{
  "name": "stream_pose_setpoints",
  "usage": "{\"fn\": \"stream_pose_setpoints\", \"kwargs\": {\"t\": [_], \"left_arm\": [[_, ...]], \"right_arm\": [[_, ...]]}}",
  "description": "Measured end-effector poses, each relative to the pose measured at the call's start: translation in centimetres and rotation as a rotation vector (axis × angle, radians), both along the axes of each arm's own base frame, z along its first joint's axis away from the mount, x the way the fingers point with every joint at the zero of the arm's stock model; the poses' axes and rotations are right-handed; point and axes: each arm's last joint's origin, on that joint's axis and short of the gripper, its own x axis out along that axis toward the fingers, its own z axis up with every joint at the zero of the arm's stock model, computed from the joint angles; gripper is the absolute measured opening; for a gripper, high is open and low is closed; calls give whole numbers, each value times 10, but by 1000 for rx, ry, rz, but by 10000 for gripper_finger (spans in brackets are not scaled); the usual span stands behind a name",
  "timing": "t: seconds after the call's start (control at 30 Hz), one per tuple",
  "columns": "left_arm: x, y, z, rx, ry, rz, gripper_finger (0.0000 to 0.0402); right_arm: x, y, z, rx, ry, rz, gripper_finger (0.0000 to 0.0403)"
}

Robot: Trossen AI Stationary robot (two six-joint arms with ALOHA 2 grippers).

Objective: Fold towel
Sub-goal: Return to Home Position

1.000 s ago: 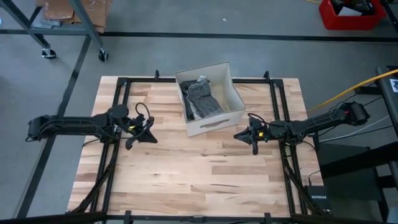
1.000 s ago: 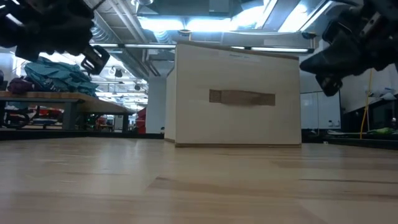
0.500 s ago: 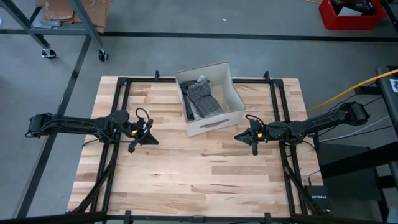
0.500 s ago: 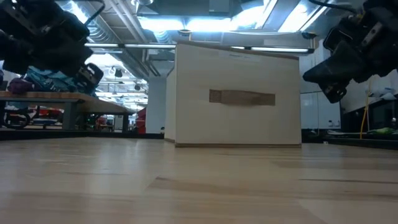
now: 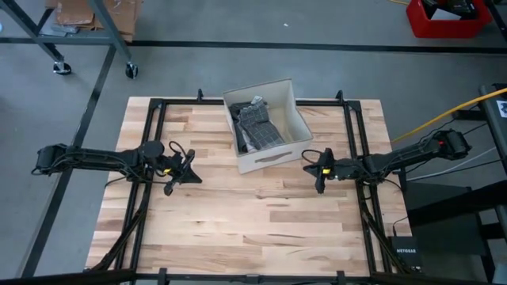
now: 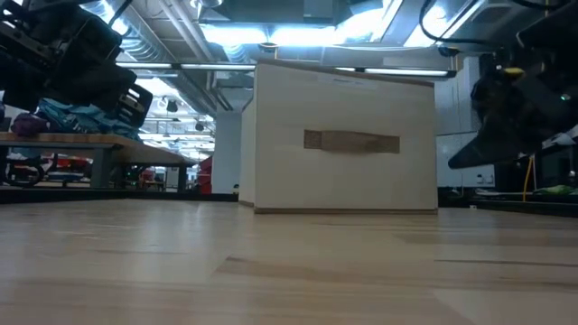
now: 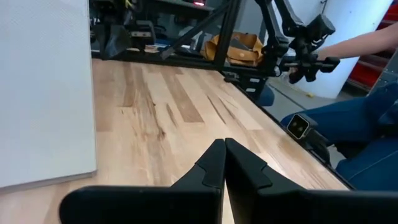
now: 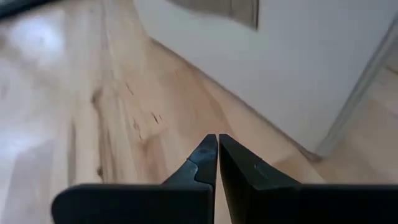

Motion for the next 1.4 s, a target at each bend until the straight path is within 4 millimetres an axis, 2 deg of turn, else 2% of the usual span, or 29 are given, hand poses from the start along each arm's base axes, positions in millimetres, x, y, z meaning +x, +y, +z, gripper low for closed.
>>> {"fn": "stream_pose_setpoints", "kwargs": {"t": [0.17, 0.37, 0.6, 1.2, 1.4], "left_arm": [[0, 1, 0, 26, -8, 19, 1], [1, 4, 0, 25, 2, 150, 3], [1, 4, -3, -166, 83, 174, 3], [-10, 3, -35, -201, 445, 205, 4], [-11, 2, -31, -198, 406, 203, 4]], "right_arm": [[-1, 0, -3, -47, 42, 36, 21], [-4, 0, -7, -119, 111, 74, 21], [-12, -2, -17, -129, 238, 75, 21], [-12, -2, -17, -115, 236, 66, 21], [-14, -2, -10, -105, 177, 64, 21]]}}
